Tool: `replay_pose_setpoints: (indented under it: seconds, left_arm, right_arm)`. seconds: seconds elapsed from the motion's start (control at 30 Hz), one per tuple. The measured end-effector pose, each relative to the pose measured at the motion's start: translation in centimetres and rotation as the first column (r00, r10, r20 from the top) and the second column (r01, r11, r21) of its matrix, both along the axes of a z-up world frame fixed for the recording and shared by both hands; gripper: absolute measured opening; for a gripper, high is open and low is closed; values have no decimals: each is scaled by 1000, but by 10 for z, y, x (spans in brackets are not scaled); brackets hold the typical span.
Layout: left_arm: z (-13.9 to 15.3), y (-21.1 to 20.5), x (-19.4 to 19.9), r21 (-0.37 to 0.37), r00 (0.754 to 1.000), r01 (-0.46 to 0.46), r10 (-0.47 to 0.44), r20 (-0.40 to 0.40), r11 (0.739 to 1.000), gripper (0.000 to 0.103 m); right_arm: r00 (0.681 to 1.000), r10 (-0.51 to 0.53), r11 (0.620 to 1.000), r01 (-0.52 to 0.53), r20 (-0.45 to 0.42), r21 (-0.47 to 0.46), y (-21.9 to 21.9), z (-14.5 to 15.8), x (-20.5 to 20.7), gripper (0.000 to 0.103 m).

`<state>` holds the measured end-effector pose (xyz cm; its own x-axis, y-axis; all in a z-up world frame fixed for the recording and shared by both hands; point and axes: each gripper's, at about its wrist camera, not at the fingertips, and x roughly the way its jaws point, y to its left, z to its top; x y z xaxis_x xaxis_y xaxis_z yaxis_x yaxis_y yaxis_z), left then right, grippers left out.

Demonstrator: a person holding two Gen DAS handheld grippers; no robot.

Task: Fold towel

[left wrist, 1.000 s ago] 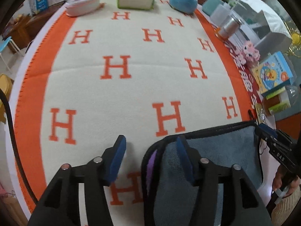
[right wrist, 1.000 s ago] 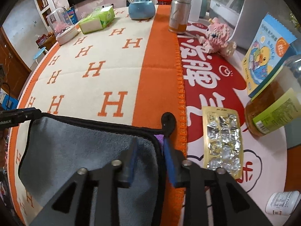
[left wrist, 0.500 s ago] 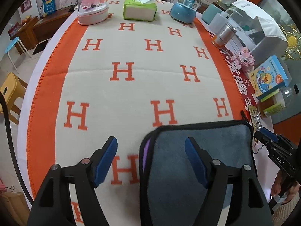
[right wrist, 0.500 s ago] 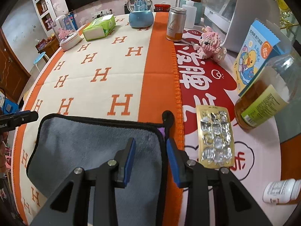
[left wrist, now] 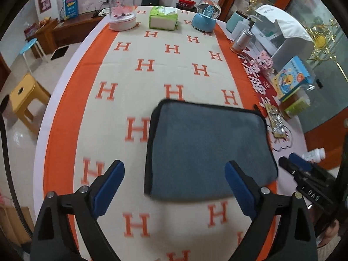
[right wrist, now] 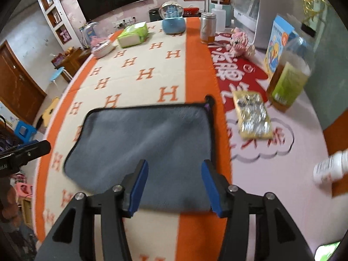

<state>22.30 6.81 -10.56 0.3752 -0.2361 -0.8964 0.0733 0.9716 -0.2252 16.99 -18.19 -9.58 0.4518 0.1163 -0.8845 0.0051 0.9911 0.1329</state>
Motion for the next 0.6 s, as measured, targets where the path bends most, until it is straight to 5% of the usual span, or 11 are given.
replay_pose_setpoints:
  seconds: [0.37,0.6]
  left_arm:
    - [31,12,-92,61,999,-48,47,26,997,99]
    - [78,10,-149,126,993,-74,61,105,989,99]
  right_arm:
    - [1000,8,1000,-8,5,-25,16,34,-86,51]
    - [999,-20,1000,21,36,-19,19,72,-135,51]
